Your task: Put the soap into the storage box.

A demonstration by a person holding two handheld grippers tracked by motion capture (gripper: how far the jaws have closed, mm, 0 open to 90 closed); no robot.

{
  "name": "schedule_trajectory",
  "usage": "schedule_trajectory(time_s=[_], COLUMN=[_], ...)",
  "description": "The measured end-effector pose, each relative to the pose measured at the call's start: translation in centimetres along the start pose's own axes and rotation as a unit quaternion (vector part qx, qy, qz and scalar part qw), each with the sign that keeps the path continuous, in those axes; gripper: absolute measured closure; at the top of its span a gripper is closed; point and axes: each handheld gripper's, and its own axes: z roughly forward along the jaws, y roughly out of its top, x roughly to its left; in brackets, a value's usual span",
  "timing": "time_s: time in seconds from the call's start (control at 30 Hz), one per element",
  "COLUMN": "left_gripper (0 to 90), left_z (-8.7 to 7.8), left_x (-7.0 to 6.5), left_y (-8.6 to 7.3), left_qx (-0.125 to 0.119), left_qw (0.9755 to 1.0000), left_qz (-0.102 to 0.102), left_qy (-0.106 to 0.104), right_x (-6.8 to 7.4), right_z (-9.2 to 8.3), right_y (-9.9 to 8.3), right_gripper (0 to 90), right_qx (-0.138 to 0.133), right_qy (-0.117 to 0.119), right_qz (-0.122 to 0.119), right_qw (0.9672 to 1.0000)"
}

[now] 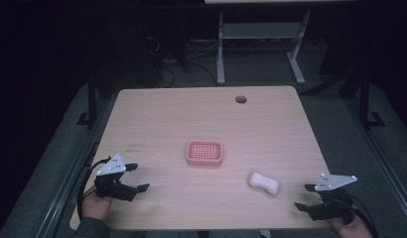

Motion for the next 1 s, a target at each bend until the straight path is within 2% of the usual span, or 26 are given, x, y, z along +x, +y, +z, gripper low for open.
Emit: schedule_trajectory(time_s=[0.17, 0.3, 0.5, 1.0], left_gripper=[14.8, 14.8, 14.8, 14.8], left_z=[0.0, -0.1, -0.1, -0.1], left_x=[0.0, 0.0, 0.0, 0.0], left_y=[0.0, 0.0, 0.0, 0.0], left_qx=[0.000, -0.001, 0.000, 0.001], left_qw=[1.0000, 1.0000, 1.0000, 1.0000], left_qz=[0.001, 0.000, 0.000, 0.001], left_qy=[0.000, 0.001, 0.001, 0.002], right_x=[0.1, 0.4, 0.4, 0.9], right_z=[0.3, 0.3, 0.8, 1.5], right_y=[0.2, 1.0, 1.9, 3.8], right_gripper=[25.1, 25.0, 23.9, 20.4], right_qx=[0.006, 0.011, 0.029, 0.034], right_qy=[0.003, 0.005, 0.010, 0.013], right_qz=[-0.004, -0.016, -0.020, -0.034], right_qw=[1.0000, 0.9998, 0.9993, 0.9988])
